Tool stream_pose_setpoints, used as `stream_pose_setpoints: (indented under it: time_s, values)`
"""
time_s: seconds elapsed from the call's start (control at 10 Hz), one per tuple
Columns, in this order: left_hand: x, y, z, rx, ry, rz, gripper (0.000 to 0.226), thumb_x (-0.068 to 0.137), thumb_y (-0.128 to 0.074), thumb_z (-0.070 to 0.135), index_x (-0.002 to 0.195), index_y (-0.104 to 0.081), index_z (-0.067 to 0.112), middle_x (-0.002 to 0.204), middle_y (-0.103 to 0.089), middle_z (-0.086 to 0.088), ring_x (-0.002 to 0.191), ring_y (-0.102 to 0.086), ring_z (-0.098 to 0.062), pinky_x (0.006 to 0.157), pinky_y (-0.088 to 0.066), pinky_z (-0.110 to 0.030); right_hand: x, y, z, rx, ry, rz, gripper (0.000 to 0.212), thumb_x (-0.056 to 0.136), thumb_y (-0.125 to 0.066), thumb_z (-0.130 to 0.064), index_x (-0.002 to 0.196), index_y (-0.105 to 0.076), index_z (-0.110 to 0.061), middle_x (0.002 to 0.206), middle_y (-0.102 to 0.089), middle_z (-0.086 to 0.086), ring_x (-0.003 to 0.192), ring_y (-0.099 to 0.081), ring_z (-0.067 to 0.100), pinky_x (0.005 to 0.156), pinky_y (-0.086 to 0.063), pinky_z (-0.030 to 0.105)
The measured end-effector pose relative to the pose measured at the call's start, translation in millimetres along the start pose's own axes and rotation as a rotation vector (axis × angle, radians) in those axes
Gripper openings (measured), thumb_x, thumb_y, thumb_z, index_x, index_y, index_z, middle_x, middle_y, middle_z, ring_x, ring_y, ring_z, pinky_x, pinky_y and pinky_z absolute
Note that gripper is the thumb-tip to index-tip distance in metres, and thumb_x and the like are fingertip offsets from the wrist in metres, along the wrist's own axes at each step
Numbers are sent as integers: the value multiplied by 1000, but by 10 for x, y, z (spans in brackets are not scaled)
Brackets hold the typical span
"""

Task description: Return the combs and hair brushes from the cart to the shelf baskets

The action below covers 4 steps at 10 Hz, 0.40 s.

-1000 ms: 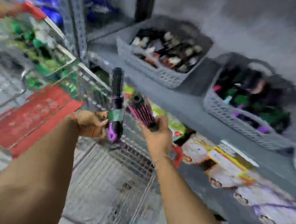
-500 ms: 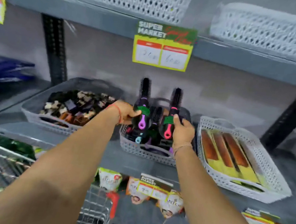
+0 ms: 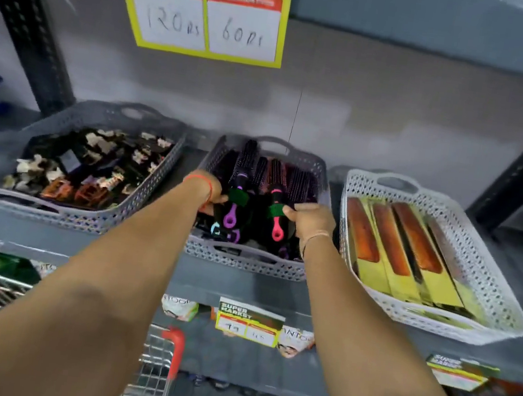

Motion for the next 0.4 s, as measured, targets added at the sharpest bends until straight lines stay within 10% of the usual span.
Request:
stream_pose_setpoints:
  time_s: [0.1,0.3,0.4]
  values:
    - [10,5,-12,36,31,11,14,96,-46,9,93,-53,-3,20,-50,-5,15,-48,-11,56,-43,-22,-31,-4,7,-14,31,24,33,72,-77,-19,99,-69,-1,111,-70,17,102,-64,27,86,-45,23]
    - [-237,57,36,195,-115,213,37,84,-66,17,113,-61,-6,105,-72,-22,51,-61,-21,31,-48,-20,-329,27,-274,-345,285,102,25,86,-61,-29,92,-68,-6,98,-72,16,91,-65,32,74,-50,32]
    - [-476,57,31,295,-228,315,36,90,-55,20,113,-63,-7,119,-66,-26,101,-67,-35,86,-57,-36,-551,3,-396,-420,409,128,29,93,-43,-23,95,-67,-7,98,-71,20,90,-65,36,72,-51,34]
Point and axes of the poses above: each hand's wrist, its own x-axis towards the middle knuckle, its own y-axis out of the back of the hand, z = x × y, the point moved 7 cm from there along x, towards the middle knuckle
